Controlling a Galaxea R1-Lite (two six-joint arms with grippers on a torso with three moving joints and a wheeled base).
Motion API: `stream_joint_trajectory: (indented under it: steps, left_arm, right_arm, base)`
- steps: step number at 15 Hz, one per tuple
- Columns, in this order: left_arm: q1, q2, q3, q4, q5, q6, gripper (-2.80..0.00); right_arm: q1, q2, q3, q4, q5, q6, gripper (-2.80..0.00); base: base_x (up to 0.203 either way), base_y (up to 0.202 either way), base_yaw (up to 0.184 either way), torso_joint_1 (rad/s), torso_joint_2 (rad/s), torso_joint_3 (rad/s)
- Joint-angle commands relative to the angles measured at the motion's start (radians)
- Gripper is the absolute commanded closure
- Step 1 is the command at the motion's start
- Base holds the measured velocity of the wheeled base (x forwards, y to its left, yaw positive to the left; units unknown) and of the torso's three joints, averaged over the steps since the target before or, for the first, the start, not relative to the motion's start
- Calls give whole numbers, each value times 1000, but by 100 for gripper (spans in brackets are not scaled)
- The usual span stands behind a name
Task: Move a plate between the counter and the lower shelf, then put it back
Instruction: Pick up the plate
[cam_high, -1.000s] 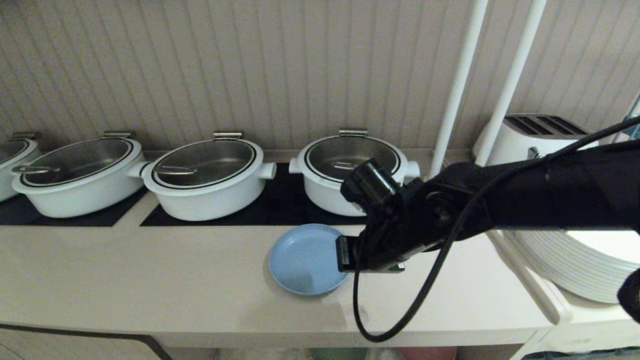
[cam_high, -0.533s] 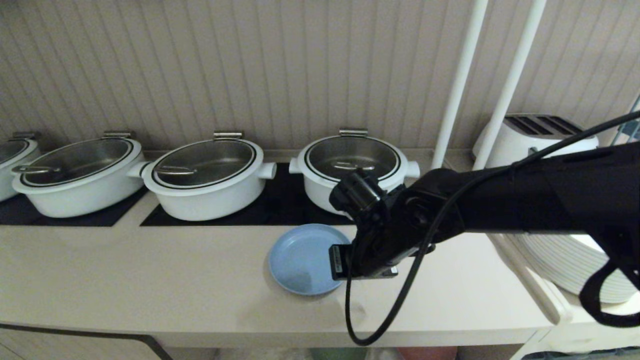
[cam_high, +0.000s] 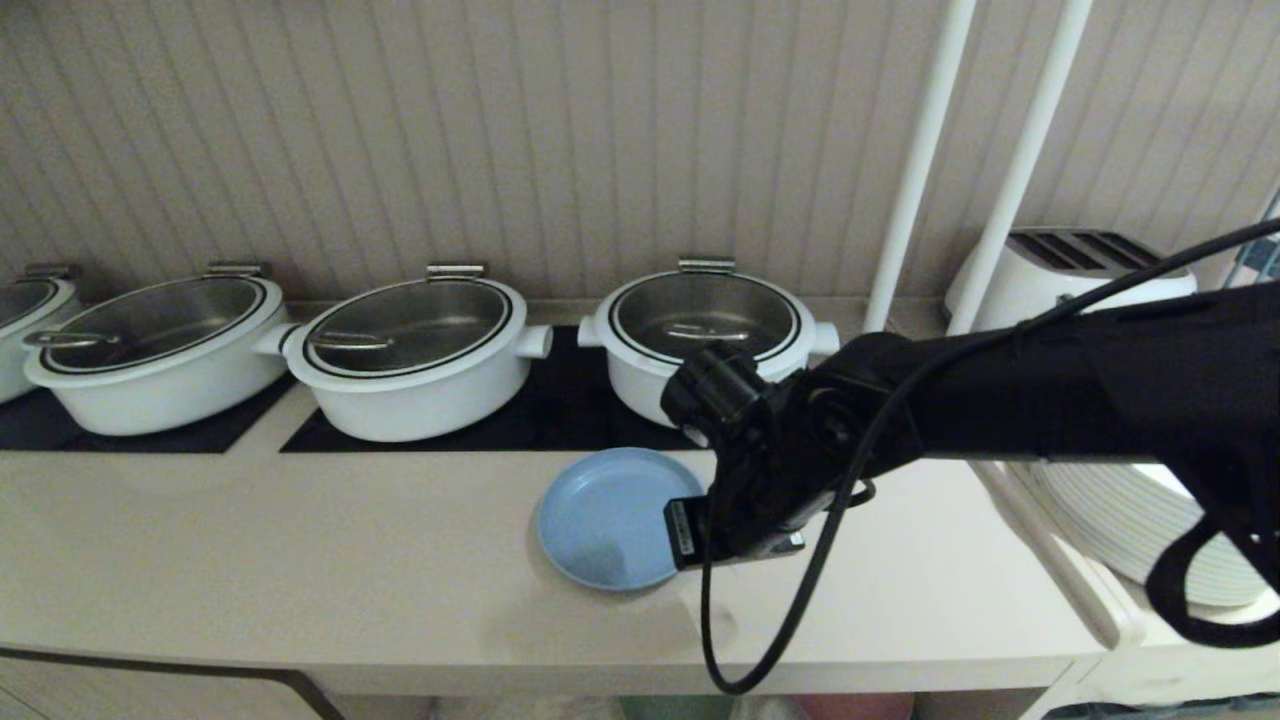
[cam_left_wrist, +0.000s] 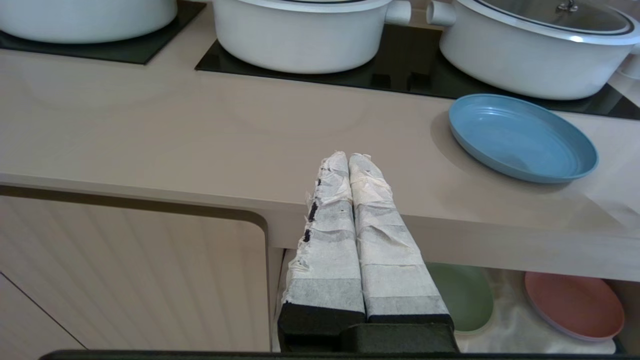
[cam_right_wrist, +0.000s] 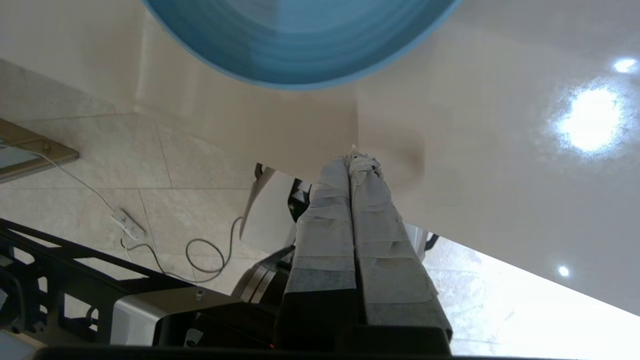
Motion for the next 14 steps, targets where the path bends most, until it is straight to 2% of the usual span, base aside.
stream_joint_trajectory:
  steps: [1, 2, 3, 6, 8, 14]
  left_arm:
    - [0, 0, -1, 0, 1, -1, 0]
    - [0, 0, 0, 0, 1, -1, 0]
    - [0, 0, 1, 0, 1, -1, 0]
    - [0, 0, 1, 0, 1, -1, 0]
    - [0, 0, 1, 0, 1, -1, 0]
    - [0, 0, 1, 0, 1, -1, 0]
  right_arm:
    - [-1, 11, -17, 7, 1, 3, 0]
    - [-2, 20, -24, 8, 1, 4, 0]
    - [-5, 27, -33, 11, 1, 3, -280]
    - [-17, 42, -33, 8, -1, -6, -280]
    - [-33, 52, -33, 11, -1, -42, -280]
    - [-56, 64, -31, 17, -1, -45, -280]
  base:
    - [0, 0, 0, 0, 0, 0]
    - [0, 0, 0, 0, 0, 0]
    - [0, 0, 0, 0, 0, 0]
    - [0, 0, 0, 0, 0, 0]
    - [0, 0, 0, 0, 0, 0]
    - [0, 0, 0, 0, 0, 0]
